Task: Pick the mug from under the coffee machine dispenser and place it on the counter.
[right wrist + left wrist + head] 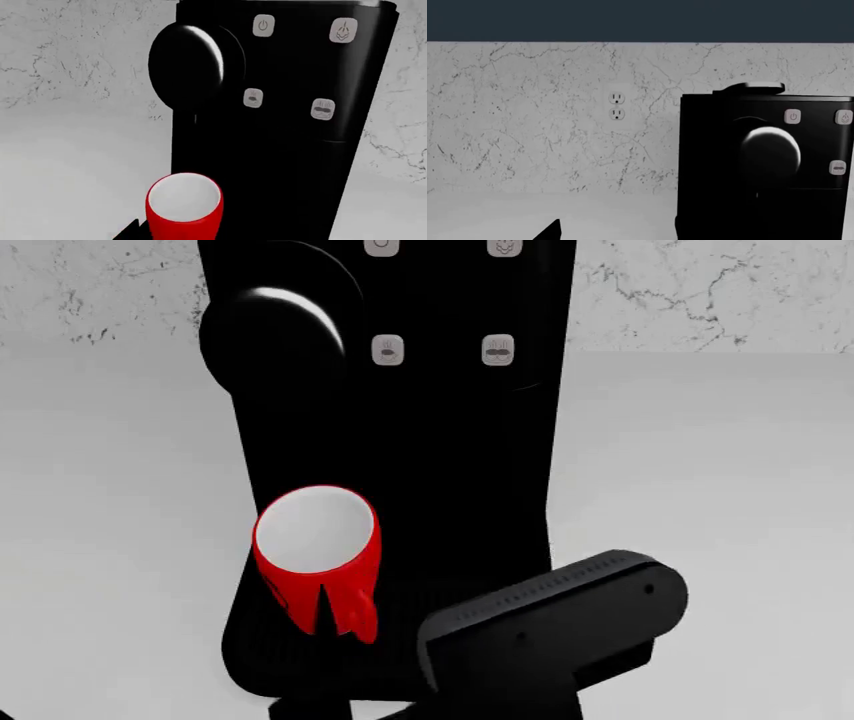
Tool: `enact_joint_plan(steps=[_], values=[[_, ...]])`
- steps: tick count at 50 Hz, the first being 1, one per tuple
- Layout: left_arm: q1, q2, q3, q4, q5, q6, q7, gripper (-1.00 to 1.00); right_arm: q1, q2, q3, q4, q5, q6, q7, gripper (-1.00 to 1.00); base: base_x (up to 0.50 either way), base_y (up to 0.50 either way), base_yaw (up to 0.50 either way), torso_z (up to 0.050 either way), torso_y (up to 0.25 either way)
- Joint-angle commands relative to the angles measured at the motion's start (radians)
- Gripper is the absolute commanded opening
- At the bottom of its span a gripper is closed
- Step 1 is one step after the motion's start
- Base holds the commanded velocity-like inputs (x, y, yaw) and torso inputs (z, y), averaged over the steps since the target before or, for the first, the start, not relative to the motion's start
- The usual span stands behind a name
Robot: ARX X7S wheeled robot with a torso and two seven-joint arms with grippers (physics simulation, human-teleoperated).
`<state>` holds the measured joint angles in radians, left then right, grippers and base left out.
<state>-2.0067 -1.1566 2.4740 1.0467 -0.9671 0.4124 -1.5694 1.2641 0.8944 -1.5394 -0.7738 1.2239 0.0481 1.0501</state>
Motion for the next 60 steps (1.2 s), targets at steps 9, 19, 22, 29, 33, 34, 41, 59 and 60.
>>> enact_joint_plan(steps=[9, 19, 22, 29, 33, 34, 41, 59, 60], values=[[0.015, -0.007, 0.011, 0.000, 0.017, 0.002, 0.000, 1.00, 0.010, -0.064, -0.055, 0.097, 0.061, 0.093, -0.072, 1.00, 0.00, 0.00, 0.00, 0.000, 0.000], [0.034, -0.011, 0.002, 0.000, 0.023, -0.004, 0.000, 1.00, -0.013, -0.084, -0.045, 0.181, 0.071, 0.055, -0.151, 1.00, 0.00, 0.00, 0.00, 0.000, 0.000], [0.042, -0.009, -0.006, 0.000, 0.022, -0.007, 0.000, 1.00, -0.010, -0.092, -0.047, 0.210, 0.084, 0.065, -0.163, 1.00, 0.00, 0.00, 0.00, 0.000, 0.000], [0.054, -0.008, -0.027, 0.000, 0.013, -0.014, 0.000, 1.00, 0.004, -0.107, -0.040, 0.267, 0.125, 0.077, -0.202, 1.00, 0.00, 0.00, 0.00, 0.000, 0.000], [0.063, -0.010, -0.034, 0.000, 0.013, -0.017, 0.000, 1.00, 0.008, -0.116, -0.043, 0.284, 0.128, 0.087, -0.215, 1.00, 0.00, 0.00, 0.00, 0.000, 0.000], [0.062, -0.011, -0.033, 0.000, 0.014, -0.017, 0.000, 1.00, 0.008, -0.116, -0.042, 0.287, 0.128, 0.087, -0.218, 1.00, 0.00, 0.00, 0.00, 0.000, 0.000], [0.091, -0.015, -0.060, 0.000, 0.013, -0.028, 0.000, 1.00, 0.010, -0.132, -0.042, 0.321, 0.132, 0.092, -0.241, 1.00, 0.00, 0.00, 0.00, 0.000, 0.000], [0.106, -0.019, -0.053, 0.000, 0.028, -0.027, 0.000, 1.00, 0.021, -0.169, -0.041, 0.385, 0.143, 0.106, -0.321, 1.00, 0.00, 0.00, 0.00, 0.000, 0.001], [0.104, -0.020, -0.050, 0.000, 0.029, -0.025, 0.000, 1.00, 0.022, -0.172, -0.041, 0.387, 0.145, 0.107, -0.326, 1.00, 0.00, 0.00, 0.00, 0.000, 0.000]])
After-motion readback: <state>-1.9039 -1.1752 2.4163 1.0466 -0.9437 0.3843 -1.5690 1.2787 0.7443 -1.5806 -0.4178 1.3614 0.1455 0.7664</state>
